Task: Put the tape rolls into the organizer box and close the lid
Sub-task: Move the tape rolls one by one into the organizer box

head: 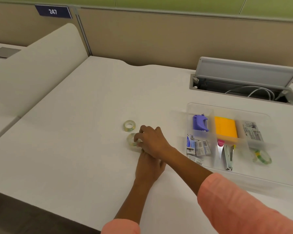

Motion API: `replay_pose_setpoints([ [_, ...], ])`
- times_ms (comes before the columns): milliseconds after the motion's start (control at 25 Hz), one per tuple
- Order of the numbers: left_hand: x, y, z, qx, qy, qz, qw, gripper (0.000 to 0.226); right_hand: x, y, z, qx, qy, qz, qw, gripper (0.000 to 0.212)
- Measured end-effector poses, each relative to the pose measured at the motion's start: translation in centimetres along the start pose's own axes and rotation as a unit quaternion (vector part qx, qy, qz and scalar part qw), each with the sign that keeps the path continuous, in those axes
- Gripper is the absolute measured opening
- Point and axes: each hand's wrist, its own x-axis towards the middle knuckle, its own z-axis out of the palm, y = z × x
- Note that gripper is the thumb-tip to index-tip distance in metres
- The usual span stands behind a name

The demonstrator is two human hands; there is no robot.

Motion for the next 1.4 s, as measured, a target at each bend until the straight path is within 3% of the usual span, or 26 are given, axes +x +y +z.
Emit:
replay_pose_setpoints([
  [240, 0.4, -0.2, 0.3, -0.042, -0.012, -0.018, 0.999, 0.051, -3.6, 6.1, -5.8, 0.166, 0.111, 0.113, 0.973, 0.022],
  [560, 0.6, -0.2, 0.5, -0.050, -0.033, -0.031, 0.998, 0.050, -17.6, 17.7, -12.5, 0.112, 0.158, 0.269, 0.943, 0.020],
  [680, 1.4, 1.1, 0.9, -0.103, -0.015, -0.091, 0.990, 0.043, -22.5, 20.0, -13.3, 0.079, 0.125, 0.316, 0.937, 0.020],
  [800, 2.1, 2.7, 1.3, -0.118, 0.010, -0.132, 0.984, 0.044, -25.7, 21.1, -12.8, 0.107, 0.091, 0.302, 0.943, 0.017],
  [960, 2.4, 2.9, 1.6, -0.090, 0.023, -0.121, 0.988, 0.044, -27.1, 21.7, -11.1, -0.028, 0.005, 0.295, 0.955, 0.016],
  [1400, 2.2, 2.9, 1.8, -0.069, 0.023, -0.104, 0.992, 0.044, -26.8, 21.6, -10.5, -0.115, -0.102, 0.269, 0.951, 0.019],
])
